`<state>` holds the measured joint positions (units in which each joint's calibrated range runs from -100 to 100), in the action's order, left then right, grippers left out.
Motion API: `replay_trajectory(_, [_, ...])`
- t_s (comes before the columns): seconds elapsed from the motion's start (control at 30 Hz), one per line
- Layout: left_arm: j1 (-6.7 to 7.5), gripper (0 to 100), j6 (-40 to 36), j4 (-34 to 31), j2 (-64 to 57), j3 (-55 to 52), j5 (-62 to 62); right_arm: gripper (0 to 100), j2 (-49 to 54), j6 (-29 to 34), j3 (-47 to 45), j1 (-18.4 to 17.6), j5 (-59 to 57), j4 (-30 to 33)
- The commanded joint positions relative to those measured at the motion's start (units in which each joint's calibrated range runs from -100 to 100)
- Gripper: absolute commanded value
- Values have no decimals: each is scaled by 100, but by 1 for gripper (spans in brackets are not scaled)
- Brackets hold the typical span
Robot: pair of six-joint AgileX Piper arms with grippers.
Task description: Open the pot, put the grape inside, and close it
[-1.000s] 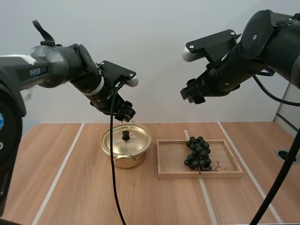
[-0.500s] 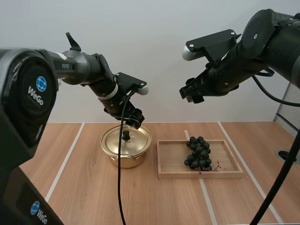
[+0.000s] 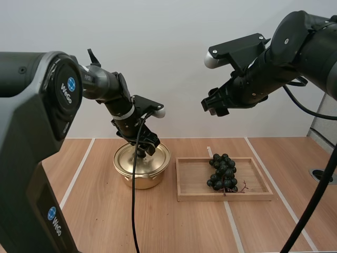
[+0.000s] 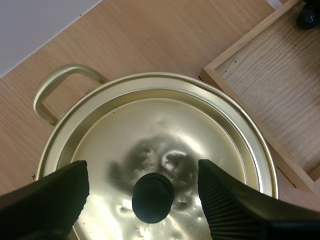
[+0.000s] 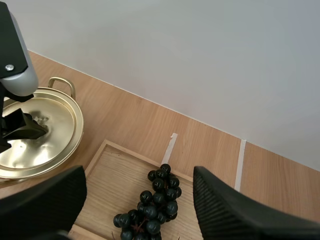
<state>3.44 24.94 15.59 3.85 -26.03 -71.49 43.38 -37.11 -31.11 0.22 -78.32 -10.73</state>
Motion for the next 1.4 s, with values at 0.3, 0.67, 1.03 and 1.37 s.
replay_trajectory(0.3, [19, 100, -52, -25, 81, 51, 26, 100, 32, -45, 42, -3, 114, -19])
replay_trajectory(0.67, [19, 2, -79, -25, 81, 51, -164, 100, 32, -45, 42, -3, 1, -19])
replay_trajectory(1.03, [19, 0, -91, -25, -237, 137, -293, 100, -22, 76, -32, -3, -103, -8])
replay_trajectory(1.37, [19, 0, -208, -11, -1701, 848, -521, 100, -714, 421, -136, -3, -611, 306])
